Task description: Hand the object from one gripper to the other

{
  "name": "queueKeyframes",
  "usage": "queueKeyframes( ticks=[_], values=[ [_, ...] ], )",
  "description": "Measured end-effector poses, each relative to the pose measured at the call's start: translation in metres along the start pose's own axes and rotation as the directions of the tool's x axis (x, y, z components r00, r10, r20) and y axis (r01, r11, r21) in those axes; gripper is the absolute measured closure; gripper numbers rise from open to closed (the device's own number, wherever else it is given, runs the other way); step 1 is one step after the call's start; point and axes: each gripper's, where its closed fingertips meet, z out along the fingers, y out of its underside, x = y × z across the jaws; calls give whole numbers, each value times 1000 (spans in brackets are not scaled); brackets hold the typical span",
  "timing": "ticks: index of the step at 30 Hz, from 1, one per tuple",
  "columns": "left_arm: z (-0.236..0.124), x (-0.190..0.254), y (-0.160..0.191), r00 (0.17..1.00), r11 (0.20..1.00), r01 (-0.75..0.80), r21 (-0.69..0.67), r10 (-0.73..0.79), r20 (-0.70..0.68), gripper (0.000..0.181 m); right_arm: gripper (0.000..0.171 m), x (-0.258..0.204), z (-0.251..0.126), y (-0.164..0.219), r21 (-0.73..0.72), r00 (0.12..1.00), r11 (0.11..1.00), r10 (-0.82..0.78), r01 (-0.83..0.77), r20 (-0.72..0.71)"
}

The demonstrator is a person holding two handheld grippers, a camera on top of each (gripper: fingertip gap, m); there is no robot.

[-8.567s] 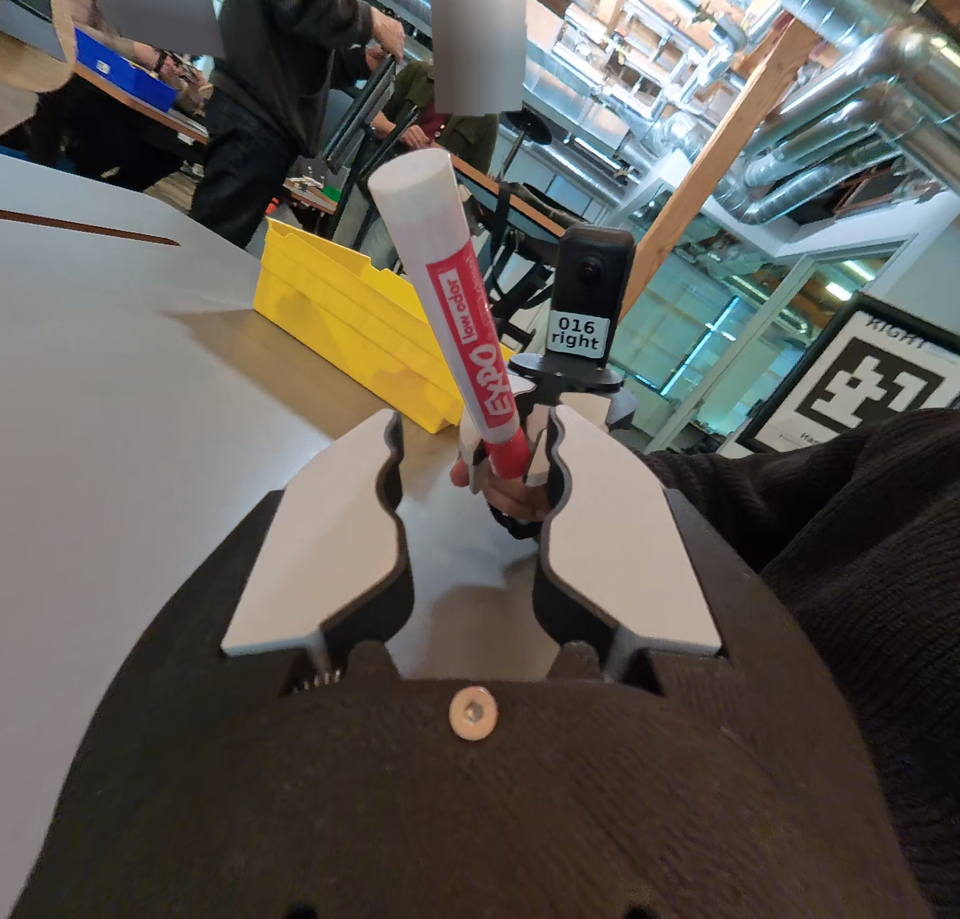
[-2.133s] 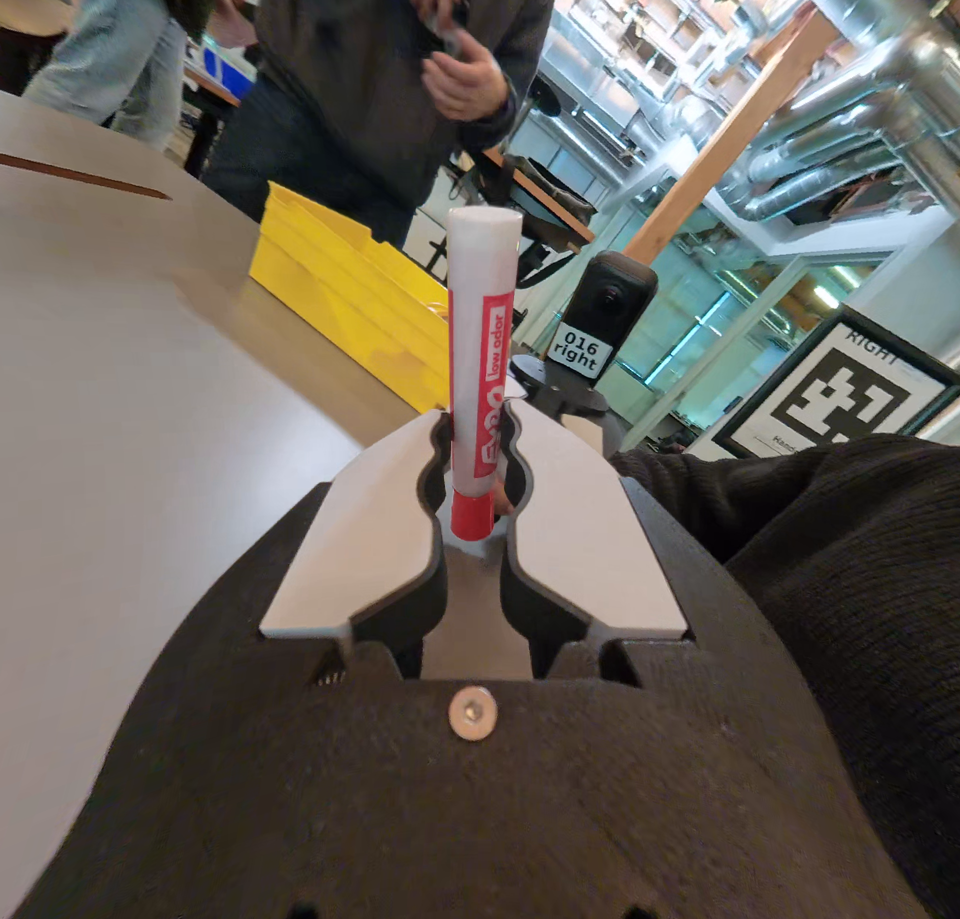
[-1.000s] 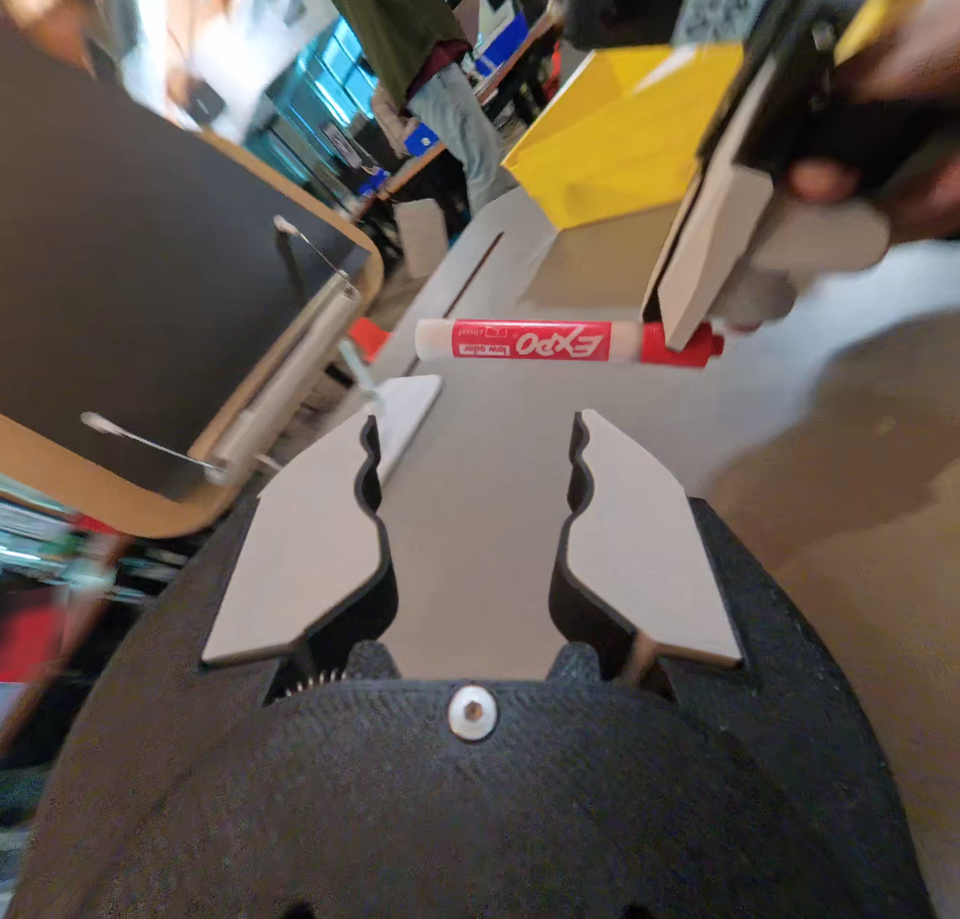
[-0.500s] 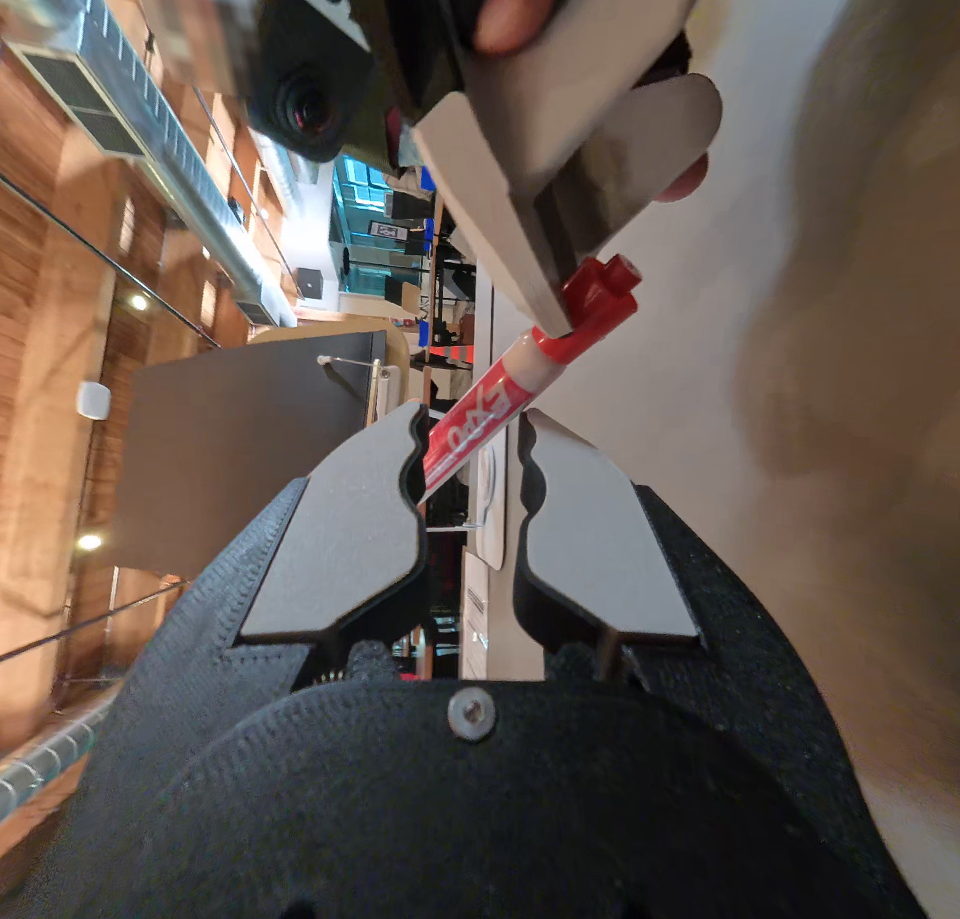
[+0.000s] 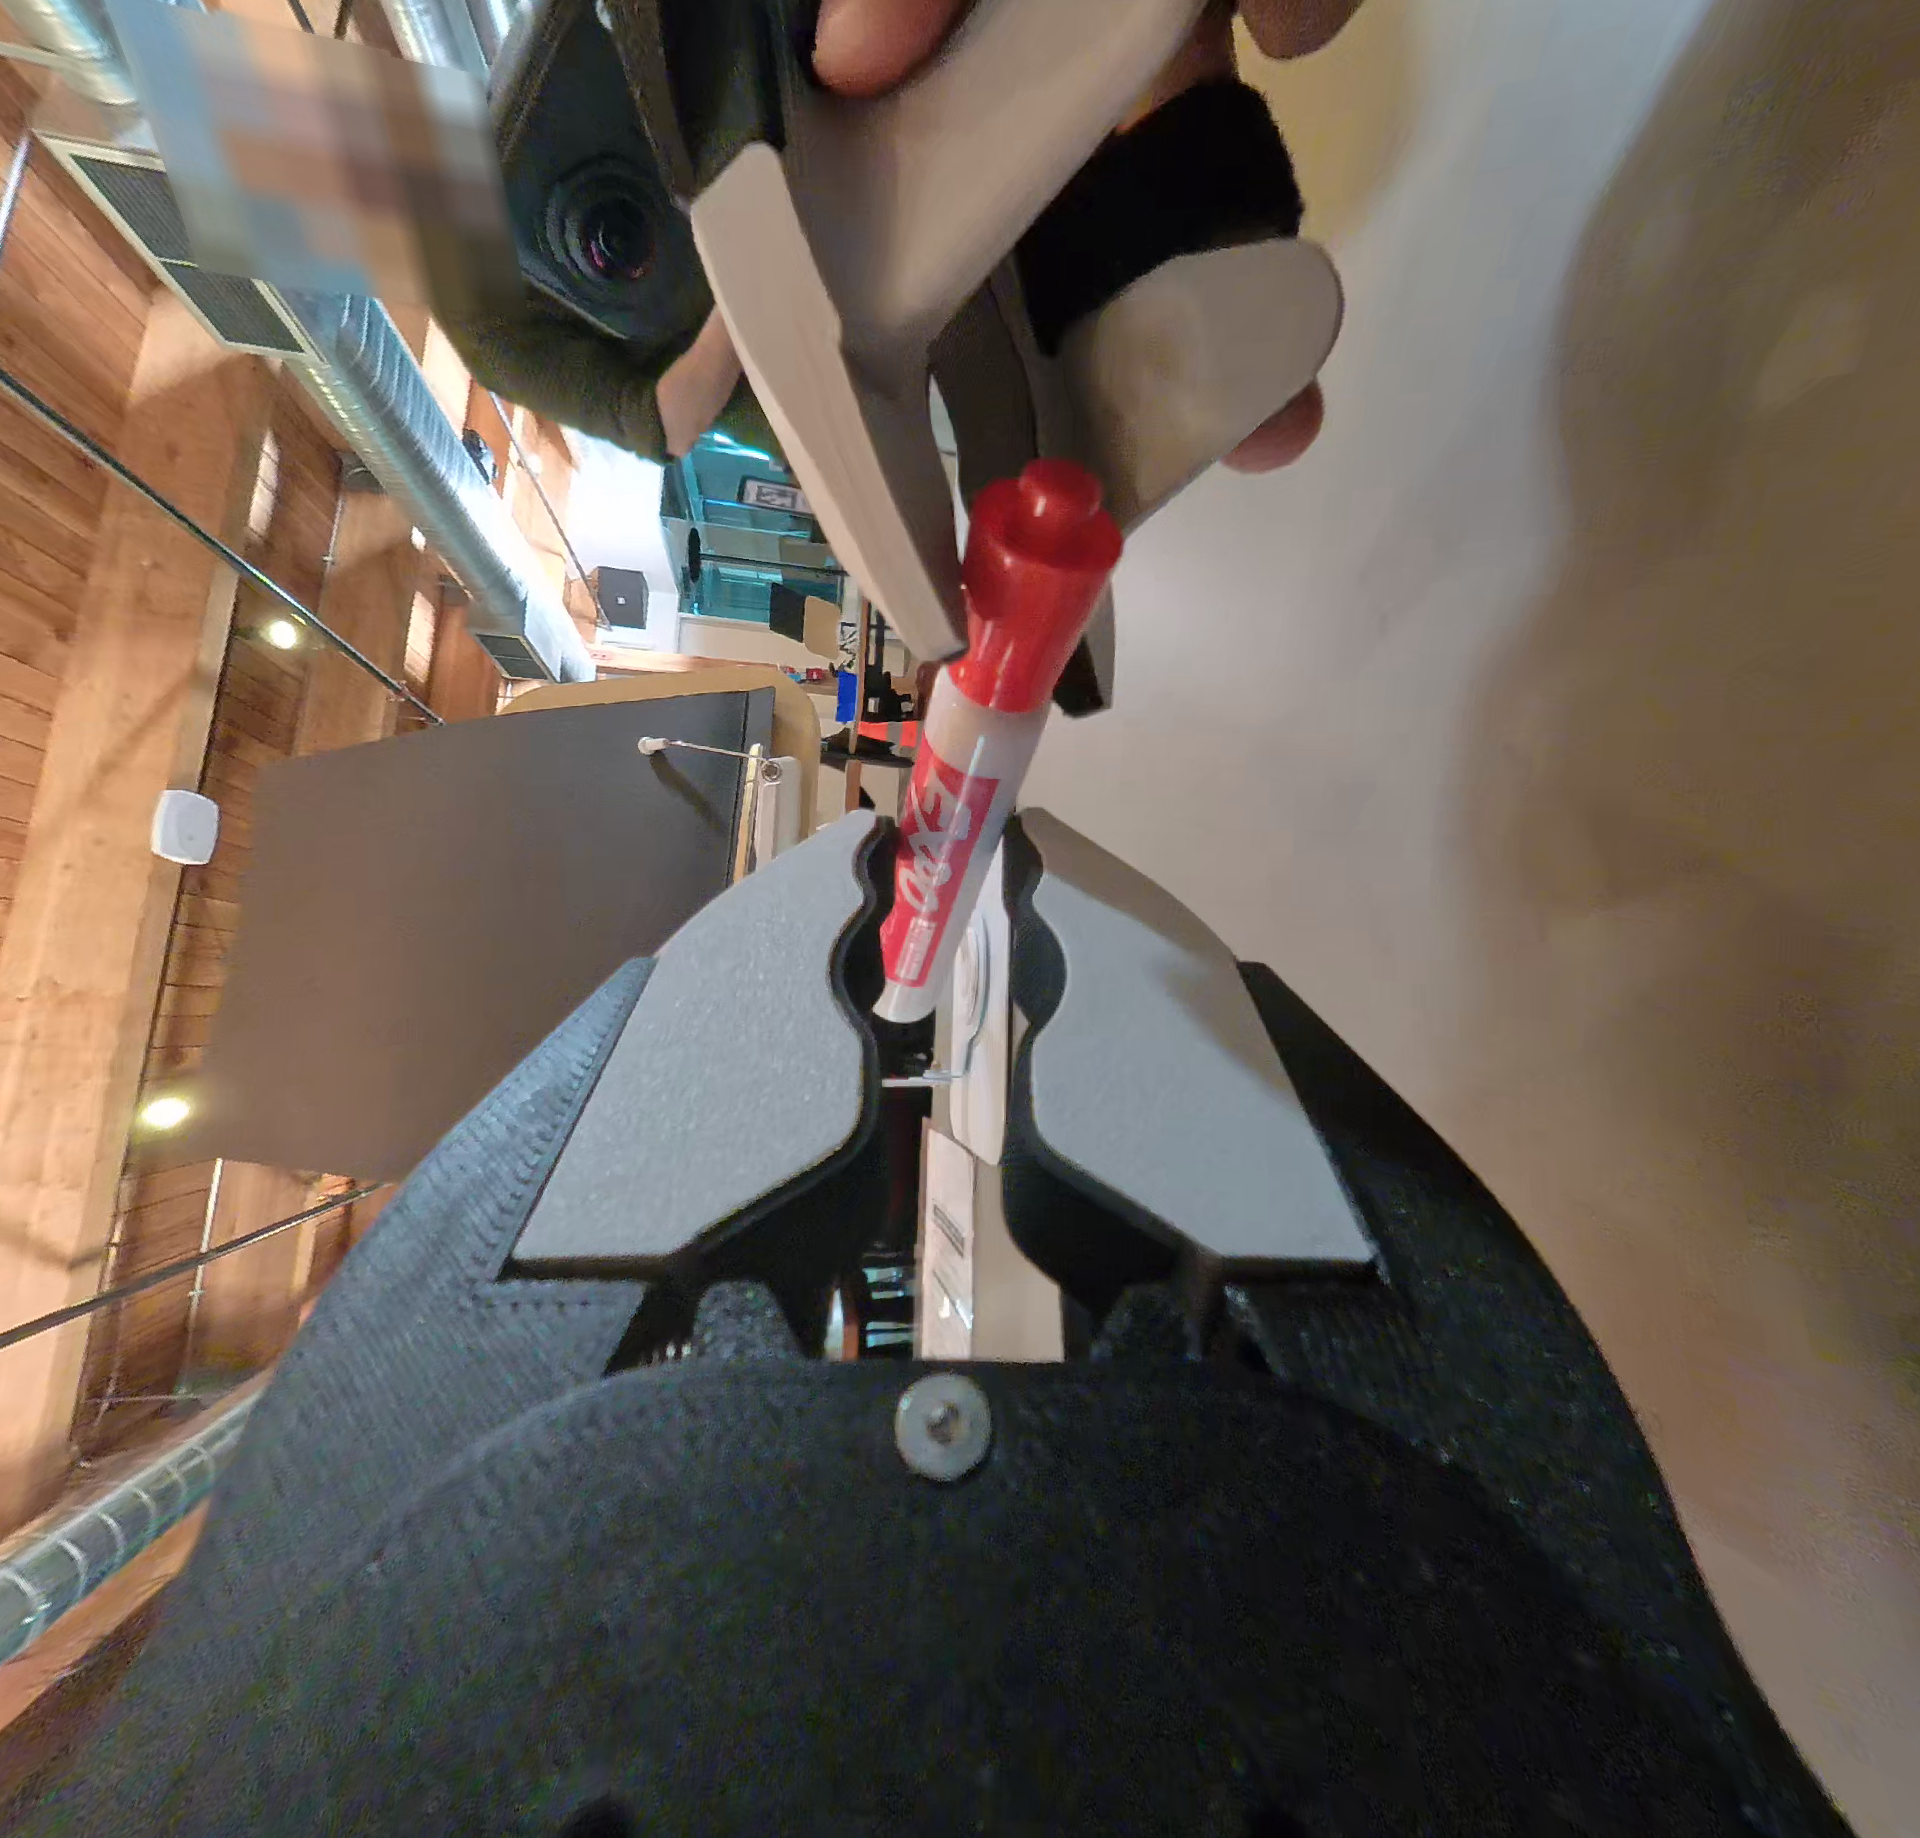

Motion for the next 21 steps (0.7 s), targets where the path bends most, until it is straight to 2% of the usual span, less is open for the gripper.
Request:
queueKeyframes(
  ticks=[6, 9, 12, 14, 17, 19, 21],
  values=[
    [0, -5, 5, 993, 993, 118, -2, -118, -19, 163, 122, -10, -7, -18, 103, 992, 987, -126, 126, 0],
    [1, -7, 9, 959, 961, 276, 2, -275, -61, 163, 116, -16, -14, -31, 173, 974, 958, -226, 227, -26],
    [1, -10, 12, 878, 885, 466, -1, -463, -122, 163, 107, -20, -21, -41, 218, 927, 901, -361, 374, -100],
    [1, -8, 12, 793, 809, 587, -24, -581, -182, 162, 103, -22, -24, -45, 224, 875, 847, -457, 482, -158],
    [0, -3, 4, 618, 658, 751, -58, -730, -293, 163, 103, -22, -25, -45, 164, 762, 749, -599, 641, -245],
    [-3, 1, -6, 468, 539, 837, -98, -796, -384, 163, 105, -19, -24, -43, 85, 644, 655, -698, 751, -313],
    [-7, 4, -18, 277, 391, 907, -157, -834, -478, 163, 107, -20, -23, -41, 6, 513, 547, -781, 837, -355]
  ],
)
